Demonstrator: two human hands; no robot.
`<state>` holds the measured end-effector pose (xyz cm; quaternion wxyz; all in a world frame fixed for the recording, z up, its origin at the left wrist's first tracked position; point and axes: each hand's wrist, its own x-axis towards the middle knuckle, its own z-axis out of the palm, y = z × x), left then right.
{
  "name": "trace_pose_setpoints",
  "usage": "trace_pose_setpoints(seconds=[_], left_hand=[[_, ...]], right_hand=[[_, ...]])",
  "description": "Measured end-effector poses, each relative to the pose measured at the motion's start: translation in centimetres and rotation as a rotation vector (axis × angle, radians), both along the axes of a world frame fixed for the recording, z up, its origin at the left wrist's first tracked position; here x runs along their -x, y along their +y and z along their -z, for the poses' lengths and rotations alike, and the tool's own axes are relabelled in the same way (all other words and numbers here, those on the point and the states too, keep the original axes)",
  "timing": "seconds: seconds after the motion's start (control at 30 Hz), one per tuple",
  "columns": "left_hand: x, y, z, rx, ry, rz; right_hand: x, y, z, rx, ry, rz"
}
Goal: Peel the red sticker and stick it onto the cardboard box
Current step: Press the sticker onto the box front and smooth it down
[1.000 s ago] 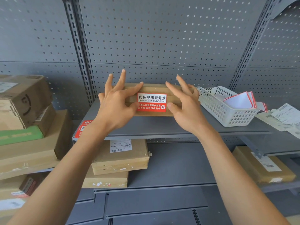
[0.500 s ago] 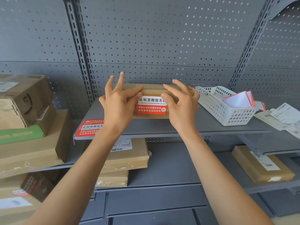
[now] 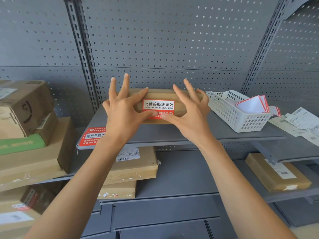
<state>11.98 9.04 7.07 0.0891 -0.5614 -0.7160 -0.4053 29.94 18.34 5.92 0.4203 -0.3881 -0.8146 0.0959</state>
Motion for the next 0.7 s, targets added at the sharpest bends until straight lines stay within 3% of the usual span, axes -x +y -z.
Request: trace_pose_setpoints(seconds=[0.17,0.47,0.7], left_hand=[[0.3,0.2,0.3,-0.006,0.003,0.016],[2.1,-0.2,0.7,-0.044,-0.013,0.137],[1.7,-0.4,0.6,-0.031,0.038,0.098]], right_hand=[[0.2,0.3,0.5,-0.024,0.035,0.009],[-0.7,1.3,0.1,0.111,0.123,-0.121],[-0.4,0.7,-0.2,0.085,0.015,-0.119]])
